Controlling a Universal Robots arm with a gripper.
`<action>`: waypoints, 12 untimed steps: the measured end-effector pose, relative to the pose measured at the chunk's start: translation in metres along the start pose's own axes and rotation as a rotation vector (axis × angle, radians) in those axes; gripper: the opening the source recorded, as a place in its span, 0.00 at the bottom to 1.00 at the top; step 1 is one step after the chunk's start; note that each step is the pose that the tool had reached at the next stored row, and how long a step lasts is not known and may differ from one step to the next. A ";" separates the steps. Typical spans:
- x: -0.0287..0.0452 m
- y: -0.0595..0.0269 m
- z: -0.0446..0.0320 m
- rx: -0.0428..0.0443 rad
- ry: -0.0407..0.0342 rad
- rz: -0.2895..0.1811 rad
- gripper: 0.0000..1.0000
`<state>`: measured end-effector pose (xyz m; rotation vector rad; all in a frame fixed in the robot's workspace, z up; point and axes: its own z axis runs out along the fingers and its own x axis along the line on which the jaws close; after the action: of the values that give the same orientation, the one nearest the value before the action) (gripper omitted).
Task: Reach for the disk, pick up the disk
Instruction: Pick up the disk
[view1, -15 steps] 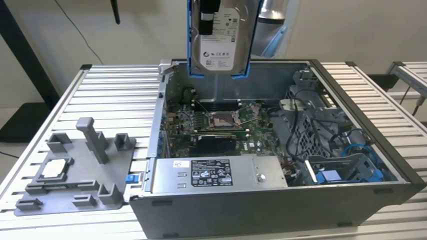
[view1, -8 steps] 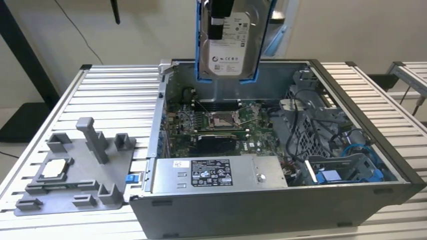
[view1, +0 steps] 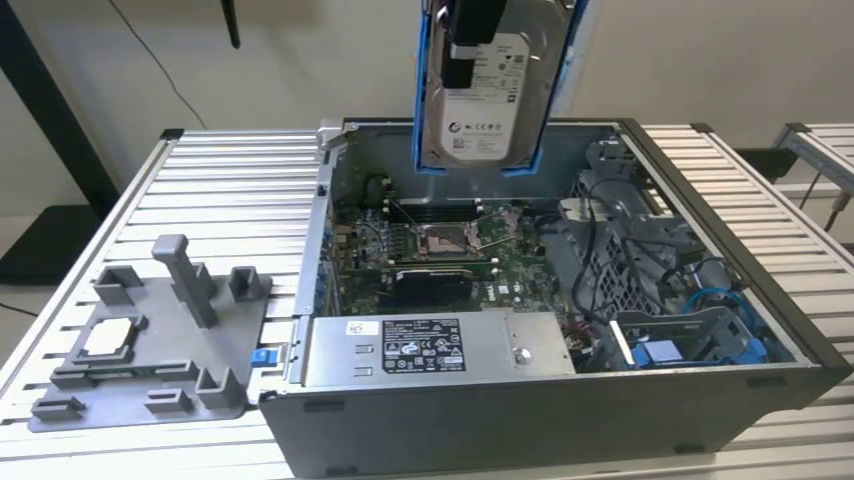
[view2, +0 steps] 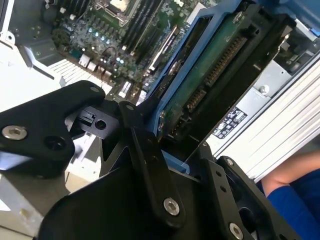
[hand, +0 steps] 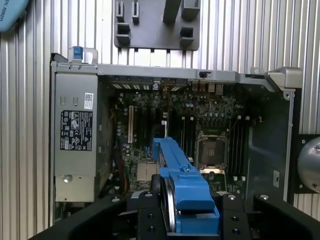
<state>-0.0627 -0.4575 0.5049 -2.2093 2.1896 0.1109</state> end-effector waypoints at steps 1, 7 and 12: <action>0.0017 -0.0024 0.0000 0.0000 0.0001 0.000 0.00; 0.0119 -0.0146 -0.0002 0.0000 -0.0001 0.000 0.00; 0.0205 -0.0229 -0.0006 0.0000 0.0000 0.000 0.00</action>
<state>-0.0397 -0.4777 0.5034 -2.2094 2.1896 0.1109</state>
